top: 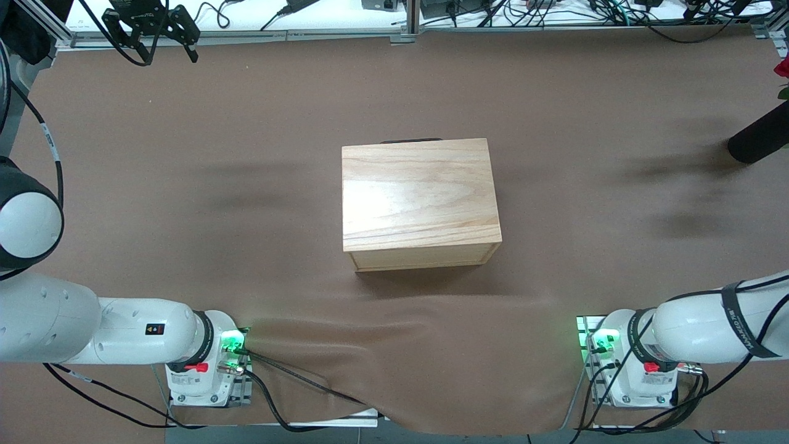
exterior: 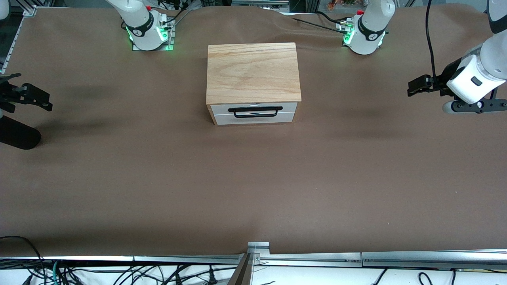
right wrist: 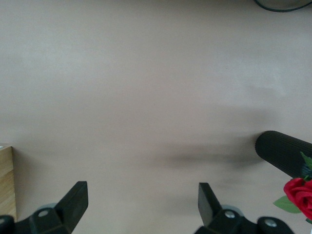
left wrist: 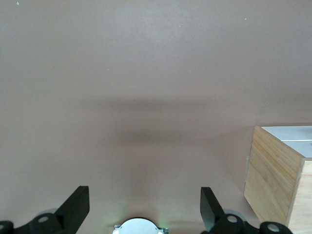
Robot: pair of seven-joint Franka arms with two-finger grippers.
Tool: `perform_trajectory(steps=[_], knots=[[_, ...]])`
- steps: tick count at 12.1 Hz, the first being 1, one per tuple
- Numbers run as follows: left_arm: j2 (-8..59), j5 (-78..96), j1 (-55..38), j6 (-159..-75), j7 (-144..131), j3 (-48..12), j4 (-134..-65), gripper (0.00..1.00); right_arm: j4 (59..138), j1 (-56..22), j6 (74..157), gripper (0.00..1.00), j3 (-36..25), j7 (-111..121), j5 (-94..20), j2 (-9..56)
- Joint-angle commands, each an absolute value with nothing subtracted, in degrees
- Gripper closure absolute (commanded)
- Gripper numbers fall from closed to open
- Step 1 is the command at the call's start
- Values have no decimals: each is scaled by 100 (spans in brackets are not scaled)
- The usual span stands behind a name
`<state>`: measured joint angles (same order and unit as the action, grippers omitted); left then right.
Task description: Pull top drawer with both arms simultaneously
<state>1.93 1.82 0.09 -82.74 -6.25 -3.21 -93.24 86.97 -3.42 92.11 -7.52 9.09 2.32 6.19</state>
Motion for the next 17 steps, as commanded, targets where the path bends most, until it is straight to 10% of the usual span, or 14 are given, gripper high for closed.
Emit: perform_trajectory(steps=[1,6,13,17], knots=[[185,105,44,-8226,-650,-360,-9351,0,8561,-343,8922,0,-747,905,237,896],[290,553,9,-8227,-642,-387,-9325,0,8543,-360,8833,0,-738,914,-42,1002],[536,876,-26,-8323,-650,-387,-9404,0,8569,-387,8921,0,-729,949,-3229,1879],[89,2106,53,-9498,-519,-422,-10807,0,8595,-430,9026,0,-729,1737,-4813,2608]])
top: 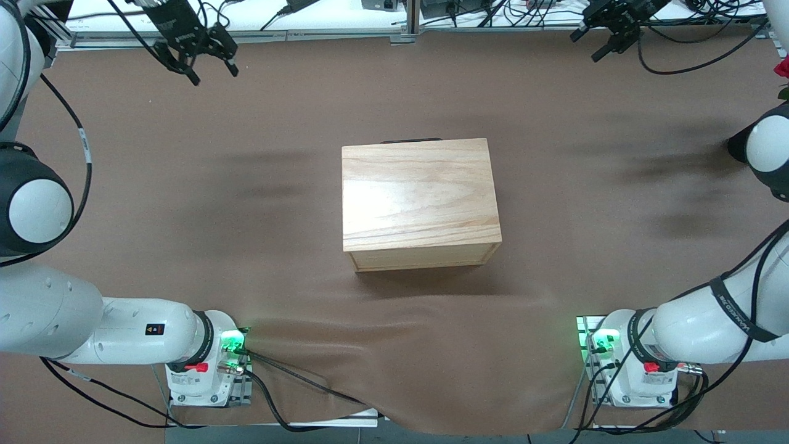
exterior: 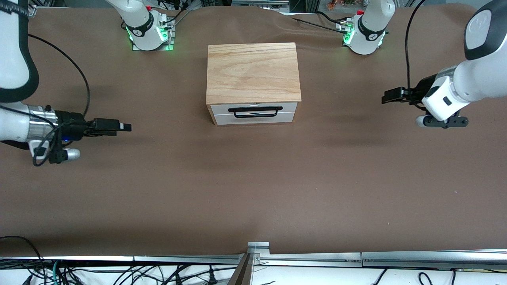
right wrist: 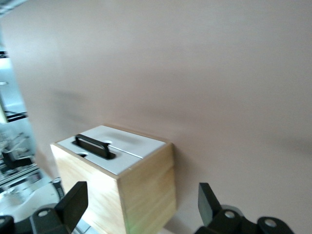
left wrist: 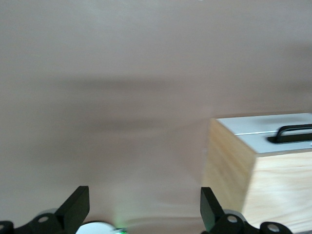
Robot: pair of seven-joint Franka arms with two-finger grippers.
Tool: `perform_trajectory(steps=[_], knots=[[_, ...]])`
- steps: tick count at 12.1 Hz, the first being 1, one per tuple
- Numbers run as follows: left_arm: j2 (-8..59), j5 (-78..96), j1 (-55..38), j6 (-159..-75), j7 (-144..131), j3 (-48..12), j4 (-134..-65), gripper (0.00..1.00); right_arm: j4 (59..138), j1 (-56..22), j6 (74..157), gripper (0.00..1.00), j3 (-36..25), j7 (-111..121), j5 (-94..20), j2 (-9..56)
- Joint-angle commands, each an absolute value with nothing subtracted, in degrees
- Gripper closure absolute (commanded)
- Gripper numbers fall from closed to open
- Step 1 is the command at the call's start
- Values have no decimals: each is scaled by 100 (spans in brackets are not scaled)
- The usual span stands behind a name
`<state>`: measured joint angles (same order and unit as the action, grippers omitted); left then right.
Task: Pull top drawer with both arms simultaneously
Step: 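Move the right gripper and the left gripper toward the drawer handle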
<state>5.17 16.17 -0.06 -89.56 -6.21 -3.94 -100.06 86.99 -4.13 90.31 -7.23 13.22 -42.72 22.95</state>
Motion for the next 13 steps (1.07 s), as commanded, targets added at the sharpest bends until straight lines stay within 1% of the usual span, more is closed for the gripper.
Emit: perform_trajectory(steps=[1,3,5,7,10,13], knots=[[62,2466,53,-9762,-475,-431,-11080,0,8691,-448,9026,0,-729,2106,-5260,2793],[123,3231,96,-9966,163,-422,-11442,0,8955,-623,9044,0,-729,2713,-6087,3005],[446,3863,245,-9984,1041,-422,-11522,0,9096,-782,9148,0,-729,2987,-6389,3094],[885,4952,308,-10159,2148,-422,-11697,0,9193,-896,9158,0,-729,3085,-6591,3120],[1825,6235,299,-10275,3519,-422,-11689,0,9228,-1063,9193,0,-729,3102,-6766,3269],[2521,7607,168,-10274,4779,-658,-11689,0,9561,-1142,9158,0,-721,3986,-7783,3576]])
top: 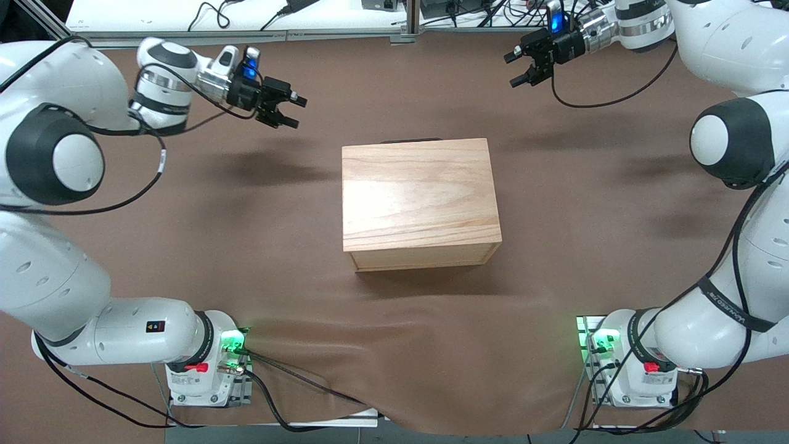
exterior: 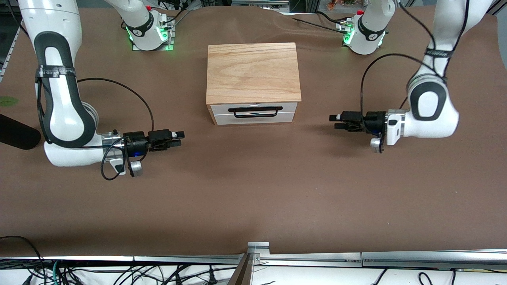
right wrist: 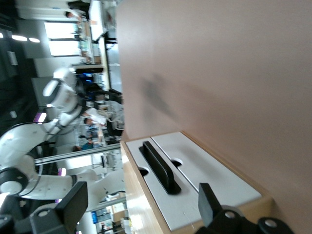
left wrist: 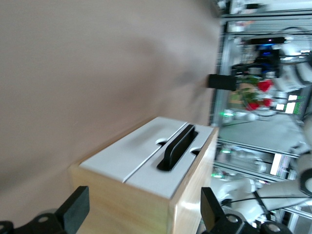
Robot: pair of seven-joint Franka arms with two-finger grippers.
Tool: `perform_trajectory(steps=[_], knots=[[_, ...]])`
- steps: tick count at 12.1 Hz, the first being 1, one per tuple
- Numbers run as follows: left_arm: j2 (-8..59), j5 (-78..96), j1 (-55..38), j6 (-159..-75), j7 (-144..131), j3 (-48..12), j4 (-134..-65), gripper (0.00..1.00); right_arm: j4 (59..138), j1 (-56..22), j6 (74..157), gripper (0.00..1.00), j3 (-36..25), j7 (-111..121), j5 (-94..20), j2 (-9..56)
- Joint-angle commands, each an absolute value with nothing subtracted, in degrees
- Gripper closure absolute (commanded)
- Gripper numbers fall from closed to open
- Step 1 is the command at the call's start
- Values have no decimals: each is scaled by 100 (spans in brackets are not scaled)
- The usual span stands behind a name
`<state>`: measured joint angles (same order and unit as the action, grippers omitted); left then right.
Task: Pull top drawer with both arms simultaneously
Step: 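Move the right gripper and the left gripper toward the drawer handle, then close the right gripper and the left gripper on the black handle ends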
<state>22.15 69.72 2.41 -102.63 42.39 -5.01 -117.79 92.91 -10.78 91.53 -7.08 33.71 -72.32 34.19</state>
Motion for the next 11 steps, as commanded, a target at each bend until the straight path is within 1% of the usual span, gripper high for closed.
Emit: perform_trajectory(steps=[1,5,8,11], knots=[[2653,7985,36,-10266,4816,-677,-11689,0,9737,-1247,9150,0,-729,4234,-8109,3603],[3242,9463,-500,-10274,5833,-879,-11733,0,10290,-1625,9193,0,-729,4849,-8717,3612],[3453,10210,-816,-10292,7027,-888,-12031,0,10468,-1959,9272,0,-729,5352,-9262,3691],[3481,10336,-914,-10301,7198,-1045,-12207,0,10503,-2276,9369,0,-721,5580,-9614,3823]])
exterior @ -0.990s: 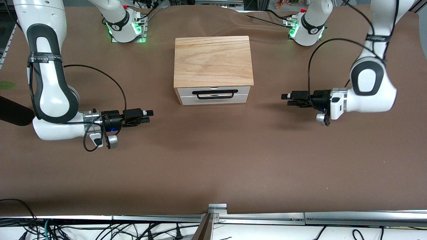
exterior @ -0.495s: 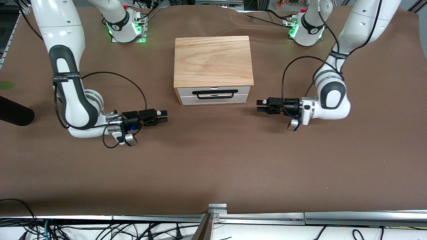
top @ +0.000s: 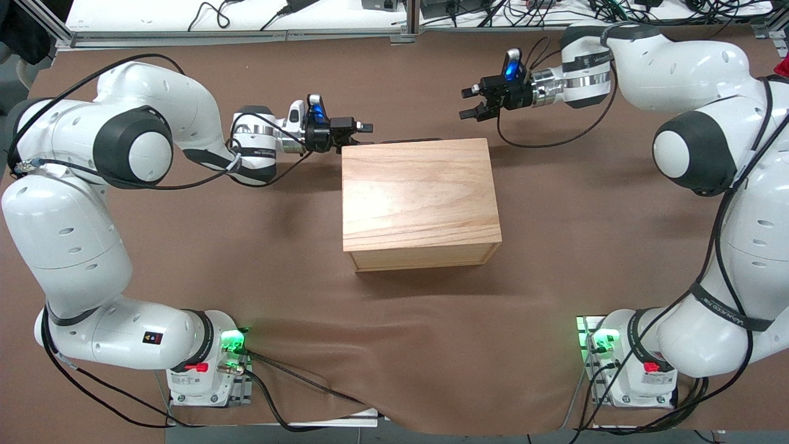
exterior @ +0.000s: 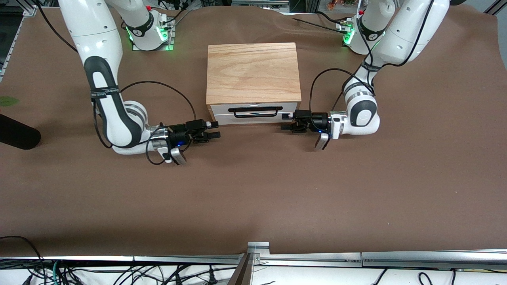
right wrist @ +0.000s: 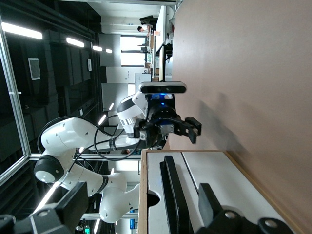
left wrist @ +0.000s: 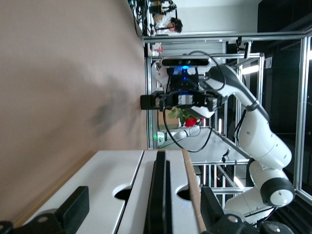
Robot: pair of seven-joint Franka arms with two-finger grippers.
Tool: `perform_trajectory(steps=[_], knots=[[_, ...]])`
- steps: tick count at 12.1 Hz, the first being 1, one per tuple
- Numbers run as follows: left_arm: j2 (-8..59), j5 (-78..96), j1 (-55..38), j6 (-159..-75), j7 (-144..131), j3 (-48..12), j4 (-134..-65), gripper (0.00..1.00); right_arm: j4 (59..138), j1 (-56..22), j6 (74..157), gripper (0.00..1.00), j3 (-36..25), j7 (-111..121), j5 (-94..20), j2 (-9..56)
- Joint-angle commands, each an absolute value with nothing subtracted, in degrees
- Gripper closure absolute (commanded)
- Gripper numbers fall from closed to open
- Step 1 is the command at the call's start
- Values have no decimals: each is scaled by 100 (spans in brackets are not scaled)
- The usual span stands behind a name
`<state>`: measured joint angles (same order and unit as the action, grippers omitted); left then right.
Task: Pull top drawer with both arms simultaneously
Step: 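Close the right gripper and the left gripper on the black handle ends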
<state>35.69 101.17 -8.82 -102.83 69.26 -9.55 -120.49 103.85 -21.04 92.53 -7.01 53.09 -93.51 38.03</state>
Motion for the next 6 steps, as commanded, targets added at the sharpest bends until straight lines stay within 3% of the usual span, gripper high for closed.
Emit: perform_trajectory(steps=[1,3,6], knots=[[3454,10336,-914,-10301,7198,-1116,-12286,0,10590,-2407,9404,0,-729,5764,-9737,3849],[3297,10345,-905,-10301,7198,-1221,-12479,3,10643,-2478,9343,0,-729,6133,-9888,3990],[3261,10353,-905,-10301,7207,-1283,-12551,16,10828,-2575,9343,0,-686,6310,-9940,3990]])
